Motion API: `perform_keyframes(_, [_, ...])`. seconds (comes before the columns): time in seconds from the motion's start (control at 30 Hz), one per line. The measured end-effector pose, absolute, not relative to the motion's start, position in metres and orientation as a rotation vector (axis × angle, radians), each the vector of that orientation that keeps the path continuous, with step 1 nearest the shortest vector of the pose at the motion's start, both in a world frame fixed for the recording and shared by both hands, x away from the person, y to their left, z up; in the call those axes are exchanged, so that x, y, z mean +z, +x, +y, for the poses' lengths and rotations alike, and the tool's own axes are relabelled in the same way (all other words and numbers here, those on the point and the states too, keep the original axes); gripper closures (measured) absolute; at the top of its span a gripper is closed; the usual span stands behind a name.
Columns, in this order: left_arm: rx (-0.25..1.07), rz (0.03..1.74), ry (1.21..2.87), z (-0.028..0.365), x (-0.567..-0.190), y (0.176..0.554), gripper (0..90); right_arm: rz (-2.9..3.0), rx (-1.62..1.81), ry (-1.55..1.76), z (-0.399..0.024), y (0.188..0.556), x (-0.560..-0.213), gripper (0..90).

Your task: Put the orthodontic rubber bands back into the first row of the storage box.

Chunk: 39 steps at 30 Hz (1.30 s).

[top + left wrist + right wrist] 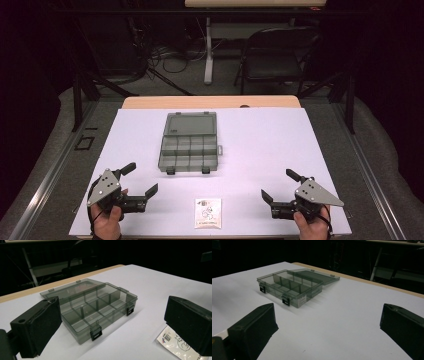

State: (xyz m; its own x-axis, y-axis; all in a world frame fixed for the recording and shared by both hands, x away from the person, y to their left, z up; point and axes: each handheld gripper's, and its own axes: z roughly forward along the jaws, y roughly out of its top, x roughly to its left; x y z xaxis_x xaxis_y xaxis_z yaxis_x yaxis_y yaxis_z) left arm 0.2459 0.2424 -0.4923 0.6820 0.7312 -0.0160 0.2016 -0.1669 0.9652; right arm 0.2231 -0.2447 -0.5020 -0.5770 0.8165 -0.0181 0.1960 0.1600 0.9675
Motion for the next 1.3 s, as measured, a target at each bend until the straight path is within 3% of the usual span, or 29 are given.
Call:
perform_keyframes(0.47, [0.525,0.761,1.728,0.24,-0.491,0.246,1.0,1.894,1.447,0.943,-0.243,0.223,-0.502,0.3])
perform_keyframes(1.3, [0.339,0.815,1.844,0.21,-0.47,0.27,1.0,1.915,1.441,0.953,-0.241,0.223,-0.504,1.3])
